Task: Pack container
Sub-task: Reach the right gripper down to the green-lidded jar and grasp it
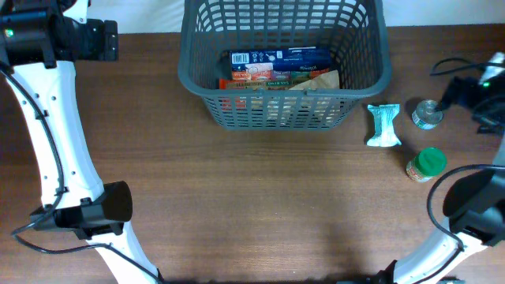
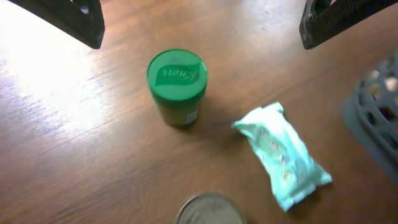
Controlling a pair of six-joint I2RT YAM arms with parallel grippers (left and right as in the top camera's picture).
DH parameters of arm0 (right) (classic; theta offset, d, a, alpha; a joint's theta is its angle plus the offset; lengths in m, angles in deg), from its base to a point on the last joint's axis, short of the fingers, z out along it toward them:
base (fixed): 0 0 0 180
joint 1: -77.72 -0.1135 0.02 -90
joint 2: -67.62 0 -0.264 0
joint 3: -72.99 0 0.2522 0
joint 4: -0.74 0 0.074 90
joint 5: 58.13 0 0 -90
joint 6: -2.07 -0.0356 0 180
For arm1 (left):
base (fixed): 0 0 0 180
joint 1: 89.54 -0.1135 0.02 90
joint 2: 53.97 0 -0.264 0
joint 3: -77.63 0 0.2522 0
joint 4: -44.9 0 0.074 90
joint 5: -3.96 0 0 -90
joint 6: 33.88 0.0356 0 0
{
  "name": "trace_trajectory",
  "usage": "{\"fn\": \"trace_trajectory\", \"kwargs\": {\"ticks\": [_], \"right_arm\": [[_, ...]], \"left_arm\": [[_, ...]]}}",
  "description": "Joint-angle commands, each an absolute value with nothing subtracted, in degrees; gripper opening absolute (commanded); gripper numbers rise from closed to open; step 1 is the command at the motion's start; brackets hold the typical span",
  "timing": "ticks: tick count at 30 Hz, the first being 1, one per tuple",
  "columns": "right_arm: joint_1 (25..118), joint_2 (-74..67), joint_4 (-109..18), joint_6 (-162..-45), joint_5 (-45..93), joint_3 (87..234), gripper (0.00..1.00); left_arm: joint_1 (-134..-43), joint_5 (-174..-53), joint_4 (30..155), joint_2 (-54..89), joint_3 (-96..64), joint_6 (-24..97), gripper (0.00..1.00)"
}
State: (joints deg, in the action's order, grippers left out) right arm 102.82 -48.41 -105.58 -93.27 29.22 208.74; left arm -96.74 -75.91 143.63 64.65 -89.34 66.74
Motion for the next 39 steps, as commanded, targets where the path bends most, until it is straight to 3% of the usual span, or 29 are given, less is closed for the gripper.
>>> {"fn": "trace_trajectory", "kwargs": {"ticks": [1, 7, 24, 39], "right_arm": [[99.4, -43.2, -106.3, -94.4, 32.6, 207.2, 0.94], [97.1, -38.8, -104.6, -97.9, 40.8, 205.4, 0.99], [100.7, -38.8, -87.4, -99.4, 37.1, 178.5, 0.99], [104.7, -38.8, -75.4, -99.4, 31.8, 165.0, 0.99]], "left_arm": [[-96.8, -75.7, 143.8, 64.0, -89.1, 65.9, 0.99], [-96.8, -75.7, 143.8, 64.0, -89.1, 65.9, 0.99], [-96.8, -75.7, 143.8, 64.0, -89.1, 65.9, 0.99], [-96.8, -75.7, 143.8, 64.0, -89.1, 65.9, 0.99]]}}
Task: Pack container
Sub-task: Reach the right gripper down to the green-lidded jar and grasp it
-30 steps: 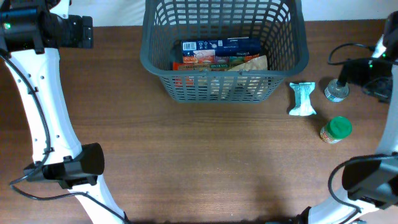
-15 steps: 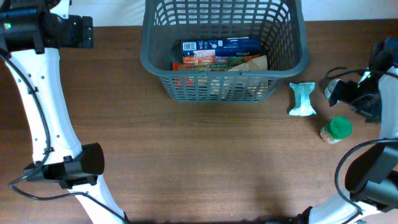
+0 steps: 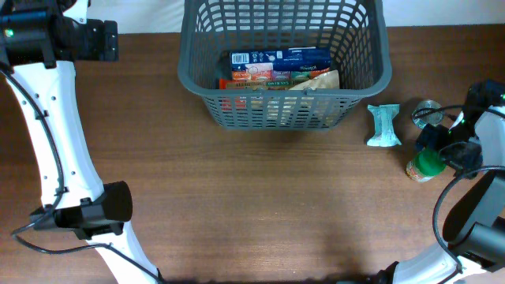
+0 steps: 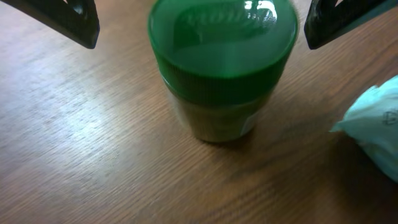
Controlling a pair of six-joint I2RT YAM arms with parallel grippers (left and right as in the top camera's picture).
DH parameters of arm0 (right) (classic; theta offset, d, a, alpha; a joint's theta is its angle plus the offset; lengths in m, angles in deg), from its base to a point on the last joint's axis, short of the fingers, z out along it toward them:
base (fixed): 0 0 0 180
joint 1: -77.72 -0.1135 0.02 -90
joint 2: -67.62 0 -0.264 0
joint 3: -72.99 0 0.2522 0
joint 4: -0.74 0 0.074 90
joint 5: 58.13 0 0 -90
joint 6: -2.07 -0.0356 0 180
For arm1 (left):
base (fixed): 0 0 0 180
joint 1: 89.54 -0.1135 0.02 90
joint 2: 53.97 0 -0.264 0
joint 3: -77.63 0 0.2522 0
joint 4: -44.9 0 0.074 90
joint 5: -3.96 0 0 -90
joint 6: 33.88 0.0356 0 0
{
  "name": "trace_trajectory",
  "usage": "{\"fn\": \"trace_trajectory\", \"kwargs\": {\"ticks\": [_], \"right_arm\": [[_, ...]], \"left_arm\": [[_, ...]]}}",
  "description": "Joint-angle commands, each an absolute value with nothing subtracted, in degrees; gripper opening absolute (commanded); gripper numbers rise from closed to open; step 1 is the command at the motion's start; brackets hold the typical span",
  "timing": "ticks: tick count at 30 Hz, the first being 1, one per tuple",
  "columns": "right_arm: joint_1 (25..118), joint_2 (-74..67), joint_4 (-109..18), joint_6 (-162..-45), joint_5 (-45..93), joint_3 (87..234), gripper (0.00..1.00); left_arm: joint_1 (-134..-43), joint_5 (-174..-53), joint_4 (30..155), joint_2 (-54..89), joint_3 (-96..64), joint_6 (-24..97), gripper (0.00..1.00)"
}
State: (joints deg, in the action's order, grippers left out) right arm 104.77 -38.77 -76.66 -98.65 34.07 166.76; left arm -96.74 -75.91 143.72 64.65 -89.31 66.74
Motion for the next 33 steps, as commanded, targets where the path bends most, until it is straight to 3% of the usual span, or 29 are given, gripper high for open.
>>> {"fn": "trace_trajectory", "kwargs": {"ticks": [1, 21, 33], "right_arm": [[104.7, -38.8, -74.3, -99.4, 31.0, 164.3, 0.99], [104.7, -38.9, -67.8, -100.7, 29.4, 162.0, 1.00], [104.7, -39.0, -64.7, -100.9, 29.5, 158.5, 0.94]], "left_arm": [[-96.8, -75.7, 143.8, 64.0, -89.1, 65.9, 0.99], [-96.8, -75.7, 143.8, 64.0, -89.1, 65.9, 0.99], [-96.8, -75.7, 143.8, 64.0, -89.1, 65.9, 0.99]]}}
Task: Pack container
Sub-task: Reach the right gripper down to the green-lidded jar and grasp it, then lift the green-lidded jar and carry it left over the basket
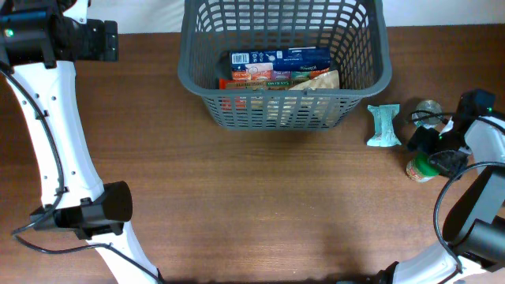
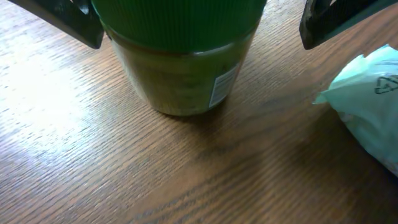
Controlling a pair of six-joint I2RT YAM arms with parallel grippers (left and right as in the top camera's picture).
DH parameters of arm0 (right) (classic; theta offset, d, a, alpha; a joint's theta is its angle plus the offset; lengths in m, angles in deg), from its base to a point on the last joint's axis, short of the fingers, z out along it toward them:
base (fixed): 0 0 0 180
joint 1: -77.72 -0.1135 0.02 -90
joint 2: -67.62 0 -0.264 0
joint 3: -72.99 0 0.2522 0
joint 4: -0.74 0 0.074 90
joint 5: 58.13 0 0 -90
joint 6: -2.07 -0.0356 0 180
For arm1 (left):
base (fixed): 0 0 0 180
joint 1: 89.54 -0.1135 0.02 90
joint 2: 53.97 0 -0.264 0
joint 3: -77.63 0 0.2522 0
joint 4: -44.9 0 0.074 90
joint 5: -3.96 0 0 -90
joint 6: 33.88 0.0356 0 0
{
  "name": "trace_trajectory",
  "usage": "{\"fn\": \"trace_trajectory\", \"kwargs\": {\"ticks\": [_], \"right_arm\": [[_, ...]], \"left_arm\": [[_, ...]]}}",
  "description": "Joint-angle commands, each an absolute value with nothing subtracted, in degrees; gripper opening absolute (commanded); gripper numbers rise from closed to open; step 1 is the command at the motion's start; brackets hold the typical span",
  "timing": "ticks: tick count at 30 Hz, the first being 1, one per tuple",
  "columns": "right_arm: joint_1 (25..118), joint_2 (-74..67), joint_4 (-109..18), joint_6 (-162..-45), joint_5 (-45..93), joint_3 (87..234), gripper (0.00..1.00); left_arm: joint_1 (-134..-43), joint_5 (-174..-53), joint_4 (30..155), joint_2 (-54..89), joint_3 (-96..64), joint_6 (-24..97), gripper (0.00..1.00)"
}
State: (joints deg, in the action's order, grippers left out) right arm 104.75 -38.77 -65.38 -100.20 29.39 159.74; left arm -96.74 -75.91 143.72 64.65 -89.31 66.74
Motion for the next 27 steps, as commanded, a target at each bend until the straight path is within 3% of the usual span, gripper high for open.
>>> {"fn": "trace_trajectory", "kwargs": {"ticks": [1, 3, 8, 18, 27], "right_arm": [[104.7, -39.0, -64.6, -100.9, 29.5, 158.4, 0.93], [104.7, -39.0, -64.5, -100.9, 29.5, 158.4, 0.88], [104.7, -39.0, -64.4, -100.9, 29.5, 158.4, 0.62], [104.8, -36.9, -71.2, -100.7, 28.6, 164.0, 0.39], [104.1, -25.4, -85.7, -100.4, 24.9, 187.8, 0.25]], "left_arm": [[-96.8, -75.7, 143.8, 64.0, -89.1, 65.9, 0.99], [-96.8, -75.7, 143.8, 64.0, -89.1, 65.9, 0.99], [-96.8, -75.7, 143.8, 64.0, -89.1, 65.9, 0.99], [-96.8, -75.7, 143.8, 64.0, -89.1, 65.9, 0.99], [-96.8, -75.7, 143.8, 64.0, -89.1, 65.9, 0.99]]}}
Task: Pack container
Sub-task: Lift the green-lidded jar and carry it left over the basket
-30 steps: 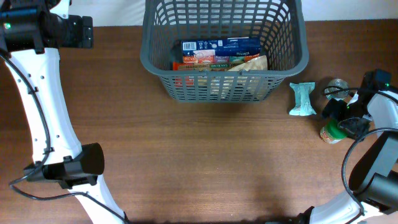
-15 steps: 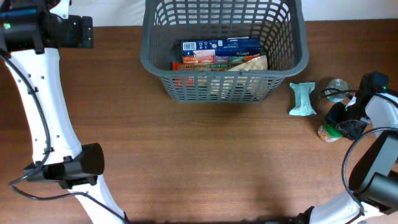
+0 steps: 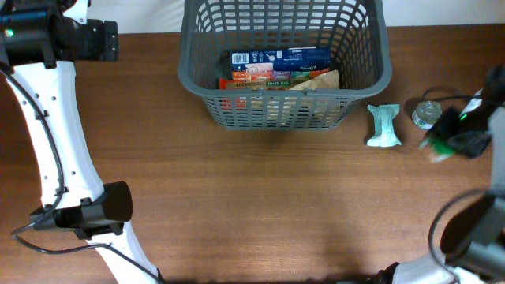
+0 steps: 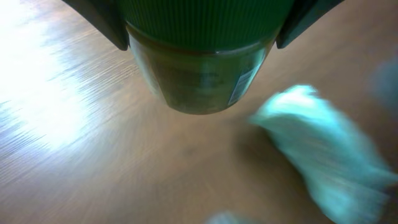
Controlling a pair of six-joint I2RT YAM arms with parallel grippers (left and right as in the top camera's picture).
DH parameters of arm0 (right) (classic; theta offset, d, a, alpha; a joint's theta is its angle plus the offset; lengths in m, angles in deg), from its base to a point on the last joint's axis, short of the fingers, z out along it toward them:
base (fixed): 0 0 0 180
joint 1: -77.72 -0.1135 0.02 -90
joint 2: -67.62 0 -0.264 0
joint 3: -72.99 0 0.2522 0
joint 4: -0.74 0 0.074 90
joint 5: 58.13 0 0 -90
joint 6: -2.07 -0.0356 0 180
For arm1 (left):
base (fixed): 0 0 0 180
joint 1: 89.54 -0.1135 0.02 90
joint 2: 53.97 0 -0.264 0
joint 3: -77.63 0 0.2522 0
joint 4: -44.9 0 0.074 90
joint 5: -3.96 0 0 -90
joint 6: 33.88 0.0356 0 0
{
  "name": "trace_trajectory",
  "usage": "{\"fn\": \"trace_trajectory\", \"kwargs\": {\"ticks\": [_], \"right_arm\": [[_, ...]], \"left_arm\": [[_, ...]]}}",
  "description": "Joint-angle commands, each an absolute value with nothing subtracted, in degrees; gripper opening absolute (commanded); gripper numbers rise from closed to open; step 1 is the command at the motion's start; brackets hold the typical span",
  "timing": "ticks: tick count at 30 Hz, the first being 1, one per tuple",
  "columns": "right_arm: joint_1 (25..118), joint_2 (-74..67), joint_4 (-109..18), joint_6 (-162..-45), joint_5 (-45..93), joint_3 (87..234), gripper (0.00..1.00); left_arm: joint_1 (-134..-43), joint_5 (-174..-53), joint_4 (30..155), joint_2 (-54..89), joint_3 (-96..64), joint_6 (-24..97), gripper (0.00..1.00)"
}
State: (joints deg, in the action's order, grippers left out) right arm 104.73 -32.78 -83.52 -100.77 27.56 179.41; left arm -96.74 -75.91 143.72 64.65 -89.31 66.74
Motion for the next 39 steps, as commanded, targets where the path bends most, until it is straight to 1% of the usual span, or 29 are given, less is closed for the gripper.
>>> {"fn": "trace_trajectory", "kwargs": {"ticks": [1, 4, 8, 13, 18, 22, 27, 29, 31, 35, 39], "right_arm": [[103.4, -24.0, -87.1, -100.4, 23.9, 191.1, 0.25], [100.1, -20.3, -88.7, -100.2, 21.2, 199.0, 0.27], [92.4, -16.3, -85.9, -100.2, 18.8, 205.6, 0.27], [80.5, -15.2, -79.6, -100.2, 19.0, 206.6, 0.27], [71.2, -20.9, -75.9, -99.5, 22.7, 206.6, 0.27], [68.7, -27.1, -72.4, -97.3, 22.7, 206.6, 0.27], [68.4, -36.5, -70.4, -97.2, 22.7, 206.7, 0.27], [68.4, -40.0, -71.5, -97.2, 22.7, 206.6, 0.27], [68.4, -44.5, -75.5, -97.2, 22.7, 206.6, 0.27], [68.4, -49.0, -77.1, -97.2, 22.6, 206.6, 0.33], [68.4, -51.6, -78.5, -97.2, 22.7, 206.5, 0.33]], "left_arm": [[-96.8, -75.7, 143.8, 64.0, -89.1, 65.9, 0.99], [-96.8, -75.7, 143.8, 64.0, -89.1, 65.9, 0.99], [-96.8, -75.7, 143.8, 64.0, -89.1, 65.9, 0.99], [-96.8, -75.7, 143.8, 64.0, -89.1, 65.9, 0.99], [-96.8, -75.7, 143.8, 64.0, -89.1, 65.9, 0.99], [-96.8, -75.7, 143.8, 64.0, -89.1, 65.9, 0.99], [-96.8, -75.7, 143.8, 64.0, -89.1, 65.9, 0.99], [-96.8, -75.7, 143.8, 64.0, -89.1, 65.9, 0.99], [-96.8, -75.7, 143.8, 64.0, -89.1, 65.9, 0.99], [-96.8, -75.7, 143.8, 64.0, -89.1, 65.9, 0.99], [-96.8, -75.7, 143.8, 64.0, -89.1, 65.9, 0.99]]}}
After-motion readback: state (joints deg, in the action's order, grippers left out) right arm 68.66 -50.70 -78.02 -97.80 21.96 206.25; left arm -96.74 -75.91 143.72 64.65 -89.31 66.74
